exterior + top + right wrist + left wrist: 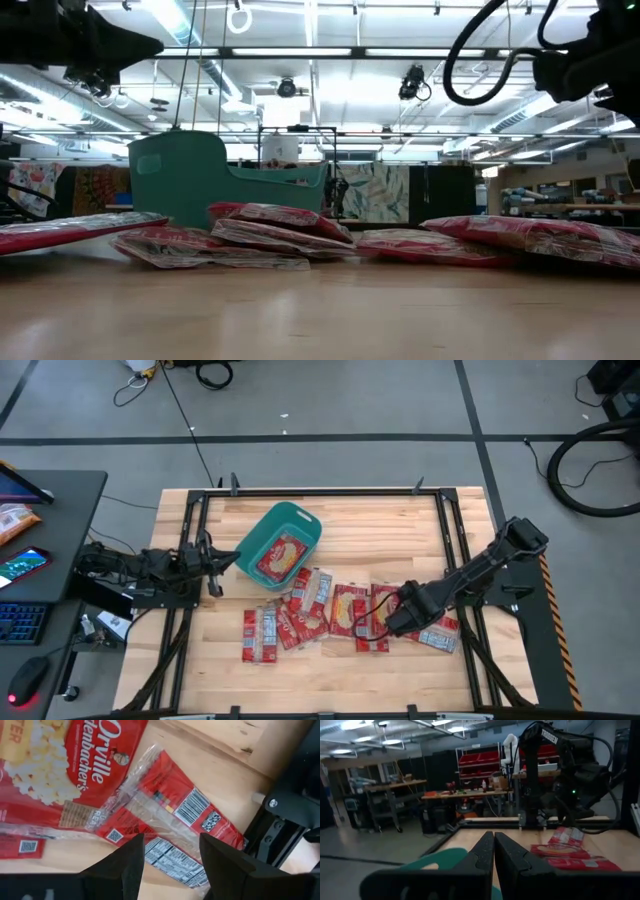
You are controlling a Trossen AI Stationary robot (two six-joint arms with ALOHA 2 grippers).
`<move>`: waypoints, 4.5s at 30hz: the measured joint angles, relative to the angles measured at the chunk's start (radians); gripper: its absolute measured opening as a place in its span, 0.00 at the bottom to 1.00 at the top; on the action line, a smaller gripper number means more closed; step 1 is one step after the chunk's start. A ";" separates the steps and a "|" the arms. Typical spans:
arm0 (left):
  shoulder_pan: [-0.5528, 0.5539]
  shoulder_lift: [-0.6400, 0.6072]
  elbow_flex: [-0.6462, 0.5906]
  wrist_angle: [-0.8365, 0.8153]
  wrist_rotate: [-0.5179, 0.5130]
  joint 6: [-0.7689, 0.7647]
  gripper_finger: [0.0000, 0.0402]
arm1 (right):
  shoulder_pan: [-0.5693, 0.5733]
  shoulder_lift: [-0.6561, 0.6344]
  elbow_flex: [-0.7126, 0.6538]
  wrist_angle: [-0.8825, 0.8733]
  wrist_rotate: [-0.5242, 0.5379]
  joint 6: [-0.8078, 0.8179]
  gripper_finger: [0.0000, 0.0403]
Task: Sort popcorn bags into baskets
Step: Put the red popcorn bag into the blue bin
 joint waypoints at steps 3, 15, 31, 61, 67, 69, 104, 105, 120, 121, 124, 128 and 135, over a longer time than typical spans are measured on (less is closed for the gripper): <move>0.000 0.000 0.000 0.008 0.000 0.035 0.05 | 0.017 0.000 0.000 0.002 0.003 0.052 0.48; 0.000 0.000 0.000 0.071 0.000 0.090 0.05 | 0.047 0.001 0.000 0.134 0.052 -0.012 0.48; 0.000 0.000 0.000 0.069 0.000 0.083 0.05 | 0.093 0.001 -0.162 0.142 -0.015 -0.280 0.50; 0.000 0.000 0.000 0.068 0.000 0.080 0.05 | 0.081 0.003 -0.251 0.284 -0.071 -0.380 0.01; 0.000 0.000 0.000 0.069 0.000 0.080 0.05 | 0.066 0.003 -0.108 0.118 0.037 -0.396 0.01; 0.000 0.000 0.000 0.068 0.000 0.074 0.05 | 0.061 0.003 -0.051 0.068 0.086 -0.399 0.01; -0.001 0.007 0.000 0.000 0.002 -0.147 0.05 | -0.453 0.368 0.186 1.714 0.771 -2.165 0.01; -0.001 0.007 0.000 -0.001 0.002 -0.160 0.05 | -0.467 0.386 0.186 1.733 0.759 -2.167 0.02; -0.001 0.007 0.000 -0.003 0.004 -0.172 0.05 | -0.522 0.465 0.329 1.461 0.651 -2.008 0.31; -0.001 0.007 0.000 -0.007 0.004 -0.172 0.05 | -0.515 0.459 0.348 1.438 0.650 -2.007 0.33; -0.001 0.007 0.000 -0.012 0.004 -0.172 0.05 | -0.489 0.451 0.409 1.324 0.645 -1.987 0.34; 0.000 0.007 0.000 -0.021 0.004 -0.172 0.05 | -0.453 0.452 0.479 1.116 0.632 -1.903 0.34; 0.000 0.007 0.000 -0.026 0.004 -0.172 0.05 | -0.391 0.452 0.541 0.849 0.457 -1.695 0.35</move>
